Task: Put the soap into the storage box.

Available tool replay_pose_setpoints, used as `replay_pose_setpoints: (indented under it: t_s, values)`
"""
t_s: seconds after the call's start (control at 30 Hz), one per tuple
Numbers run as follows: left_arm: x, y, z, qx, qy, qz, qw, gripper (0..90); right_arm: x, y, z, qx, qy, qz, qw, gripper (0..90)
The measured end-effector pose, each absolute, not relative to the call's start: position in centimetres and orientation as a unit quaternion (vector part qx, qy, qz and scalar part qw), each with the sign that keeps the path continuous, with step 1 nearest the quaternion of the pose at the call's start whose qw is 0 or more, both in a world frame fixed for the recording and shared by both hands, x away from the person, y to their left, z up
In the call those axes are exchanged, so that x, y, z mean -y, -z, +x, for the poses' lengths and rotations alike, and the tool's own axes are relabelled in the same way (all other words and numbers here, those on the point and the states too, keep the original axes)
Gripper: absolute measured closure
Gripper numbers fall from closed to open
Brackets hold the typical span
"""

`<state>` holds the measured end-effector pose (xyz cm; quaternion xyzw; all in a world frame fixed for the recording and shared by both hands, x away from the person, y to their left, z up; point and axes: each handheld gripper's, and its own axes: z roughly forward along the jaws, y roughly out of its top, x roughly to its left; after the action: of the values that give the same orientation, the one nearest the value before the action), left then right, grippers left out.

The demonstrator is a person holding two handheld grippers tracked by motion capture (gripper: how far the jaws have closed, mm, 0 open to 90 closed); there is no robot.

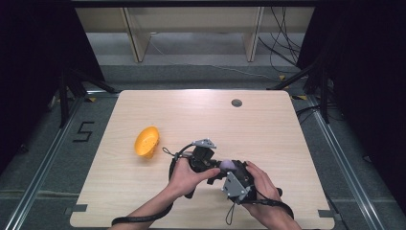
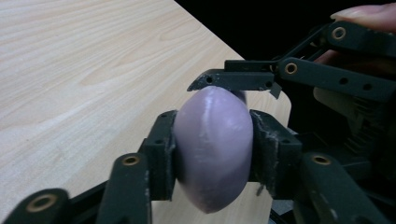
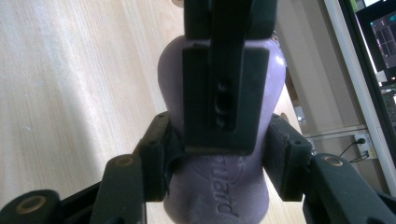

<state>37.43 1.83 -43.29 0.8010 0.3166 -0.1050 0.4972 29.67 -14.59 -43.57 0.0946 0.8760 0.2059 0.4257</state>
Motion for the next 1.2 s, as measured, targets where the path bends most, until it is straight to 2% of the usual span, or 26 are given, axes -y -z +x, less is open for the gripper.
replay_pose_setpoints:
  t_s: [0.03, 0.33, 0.47, 0.67, 1.2]
  values:
    - [-1.9, 43.3, 37.4, -0.316, 0.104, 0.802, 0.497, 58.3, 14.6, 43.6, 29.7, -0.877, -0.204, 0.095, 0.425, 50.0]
    - [-2.1, 43.0, 37.1, -0.312, 0.086, 0.802, 0.502, 58.8, 14.4, 43.6, 29.7, -0.872, -0.214, 0.098, 0.430, 49.5]
    - [-2.1, 42.9, 37.1, -0.316, 0.077, 0.800, 0.503, 58.9, 14.5, 43.5, 29.8, -0.876, -0.198, 0.093, 0.431, 40.9]
    - [-2.3, 42.8, 37.2, -0.315, 0.049, 0.802, 0.505, 58.8, 15.2, 43.2, 29.6, -0.866, -0.204, 0.095, 0.446, 34.0]
    - [-3.4, 42.4, 37.1, -0.328, 0.000, 0.798, 0.506, 58.9, 16.8, 42.3, 28.1, -0.857, -0.207, 0.090, 0.464, 36.1]
